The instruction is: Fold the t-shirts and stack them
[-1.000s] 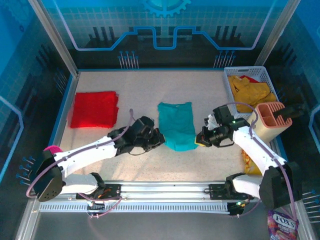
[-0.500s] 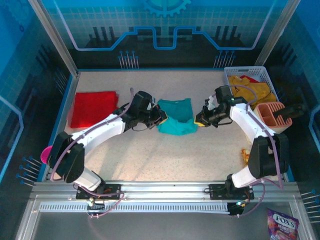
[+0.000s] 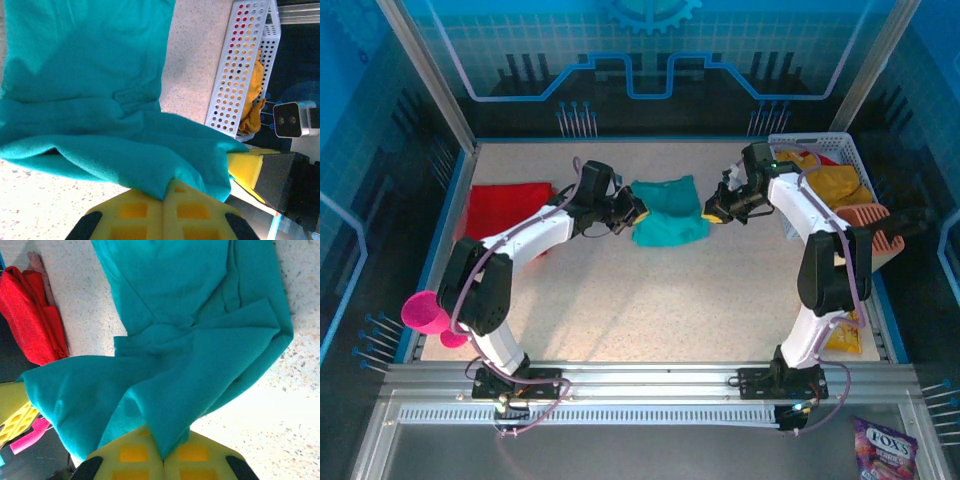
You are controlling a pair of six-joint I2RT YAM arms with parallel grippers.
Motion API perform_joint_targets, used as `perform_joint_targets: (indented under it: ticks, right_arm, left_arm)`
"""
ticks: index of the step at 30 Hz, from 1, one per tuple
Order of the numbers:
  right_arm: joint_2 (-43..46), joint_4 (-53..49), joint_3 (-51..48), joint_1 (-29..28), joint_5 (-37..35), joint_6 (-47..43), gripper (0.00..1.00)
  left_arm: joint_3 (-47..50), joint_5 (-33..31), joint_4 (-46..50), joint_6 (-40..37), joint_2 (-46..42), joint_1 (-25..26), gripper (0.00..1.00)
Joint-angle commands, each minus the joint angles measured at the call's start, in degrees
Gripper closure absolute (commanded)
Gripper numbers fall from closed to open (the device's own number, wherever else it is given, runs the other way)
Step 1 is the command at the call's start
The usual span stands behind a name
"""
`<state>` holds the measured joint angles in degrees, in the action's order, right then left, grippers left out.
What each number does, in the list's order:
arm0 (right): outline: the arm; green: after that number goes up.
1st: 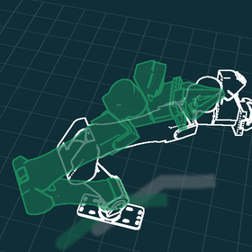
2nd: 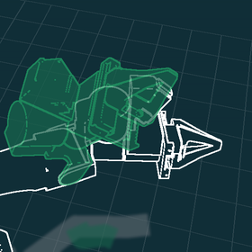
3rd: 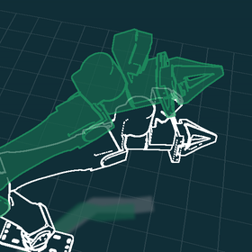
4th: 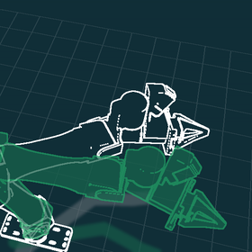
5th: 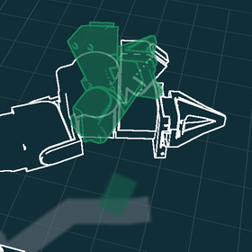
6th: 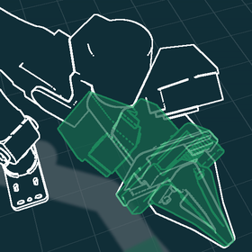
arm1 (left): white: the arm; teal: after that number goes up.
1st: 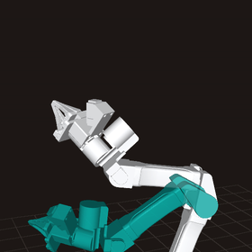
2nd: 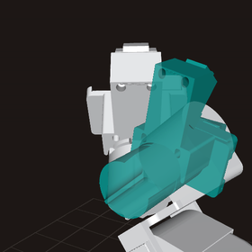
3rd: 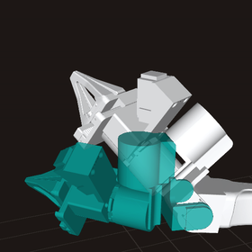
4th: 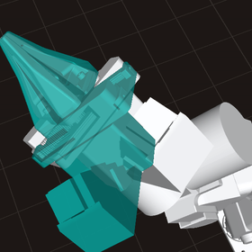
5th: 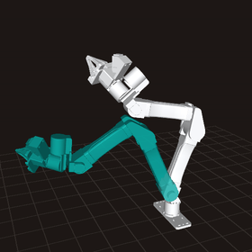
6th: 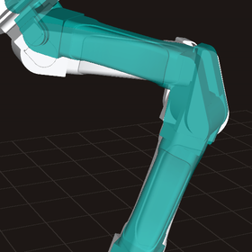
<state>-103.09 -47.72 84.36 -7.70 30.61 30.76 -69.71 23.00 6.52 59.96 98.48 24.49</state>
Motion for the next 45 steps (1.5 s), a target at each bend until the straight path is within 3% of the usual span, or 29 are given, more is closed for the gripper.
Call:
perform_joint_targets:
  ticks: [1,6,12,21,26,31,39,45]
  right_arm:
    - [1.1,-2.5,0.5,0.6,0.9,-1.5,0.96]
    - [8.1,-0.8,-7.7,-0.2,0.3,-1.5,0.96]
    - [19.1,-0.4,-20.2,-1.4,-0.9,-1.8,0.96]
    - [40.4,-6.7,-39.2,-4.4,-3.7,1.5,0.96]
    - [52.6,-14.8,-41.6,-5.5,-4.7,4.9,0.94]
    - [48.7,-16.1,-35.6,-5.3,-5.1,3.5,0.94]
    - [32.9,-6.8,-26.5,-4.5,-3.7,1.1,0.96]
    - [23.2,-4.7,-19.2,-3.0,-2.3,-0.8,0.96]
  left_arm:
    - [-0.8,3.5,-2.4,-0.6,-0.4,0.6,1.0]
    - [5.8,2.9,-3.4,-1.5,-6.0,2.6,1.0]
    - [17.4,-1.1,-2.4,-2.7,-15.4,9.1,1.0]
    - [33.1,-15.8,0.4,10.4,-31.8,27.6,1.0]
    - [34.7,-22.2,4.2,17.6,-37.2,36.1,1.0]
    - [29.0,-24.0,9.2,16.4,-38.0,33.9,1.0]
    - [23.1,-14.2,5.6,8.5,-30.1,19.0,1.0]
    - [18.0,-9.4,3.5,5.2,-23.4,12.8,1.0]
